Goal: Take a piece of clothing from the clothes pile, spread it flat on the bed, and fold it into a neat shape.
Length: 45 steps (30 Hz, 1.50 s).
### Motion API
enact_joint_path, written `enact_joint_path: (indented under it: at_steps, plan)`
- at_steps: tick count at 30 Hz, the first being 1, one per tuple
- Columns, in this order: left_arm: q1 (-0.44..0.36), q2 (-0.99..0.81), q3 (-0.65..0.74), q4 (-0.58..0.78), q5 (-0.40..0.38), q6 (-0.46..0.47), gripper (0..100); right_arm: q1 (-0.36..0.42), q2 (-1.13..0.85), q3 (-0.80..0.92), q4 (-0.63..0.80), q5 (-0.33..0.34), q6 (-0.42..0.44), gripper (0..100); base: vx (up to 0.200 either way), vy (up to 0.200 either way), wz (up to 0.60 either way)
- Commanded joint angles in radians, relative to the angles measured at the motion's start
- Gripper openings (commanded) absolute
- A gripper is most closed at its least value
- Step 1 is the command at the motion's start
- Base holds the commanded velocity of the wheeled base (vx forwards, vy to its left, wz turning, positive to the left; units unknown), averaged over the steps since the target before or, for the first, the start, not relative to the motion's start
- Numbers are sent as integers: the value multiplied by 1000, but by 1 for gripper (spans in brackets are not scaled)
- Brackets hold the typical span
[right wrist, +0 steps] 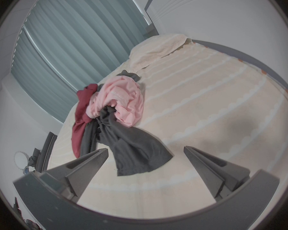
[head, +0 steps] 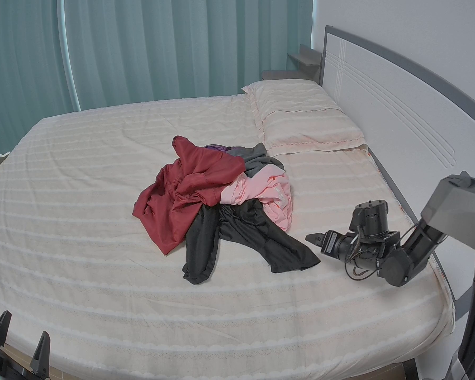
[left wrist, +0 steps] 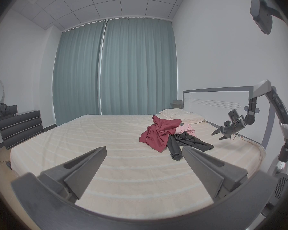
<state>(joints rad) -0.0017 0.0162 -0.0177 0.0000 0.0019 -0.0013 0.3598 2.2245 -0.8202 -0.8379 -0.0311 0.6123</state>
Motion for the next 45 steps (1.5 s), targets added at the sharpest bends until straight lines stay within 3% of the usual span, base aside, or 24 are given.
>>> enact_joint_path:
  at_steps: [1, 23, 24, 31, 36, 42, 44, 45]
  plan:
    - [0, -16, 18, 0, 0, 0, 100, 21, 179, -108, -3, -27, 6, 100, 0, 0, 0]
    - [0, -16, 18, 0, 0, 0, 100, 114, 311, -318, 39, -75, -82, 100, 0, 0, 0]
    - [0, -16, 18, 0, 0, 0, 100, 125, 311, -320, 39, -75, -102, 0, 0, 0, 0]
    - [0, -16, 18, 0, 0, 0, 100, 133, 307, -309, 34, -132, -128, 0, 0, 0, 0]
    - [0, -16, 18, 0, 1, 0, 100, 126, 244, -231, 16, -132, -111, 0, 0, 0, 0]
    - [0, -16, 18, 0, 0, 0, 100, 133, 104, -45, -52, -104, 15, 0, 0, 0, 0]
    - [0, -16, 18, 0, 0, 0, 100, 133, 104, -45, -52, -104, 15, 0, 0, 0, 0]
    - [0, -16, 18, 0, 0, 0, 100, 139, 50, 81, -106, -64, 92, 0, 0, 0, 0]
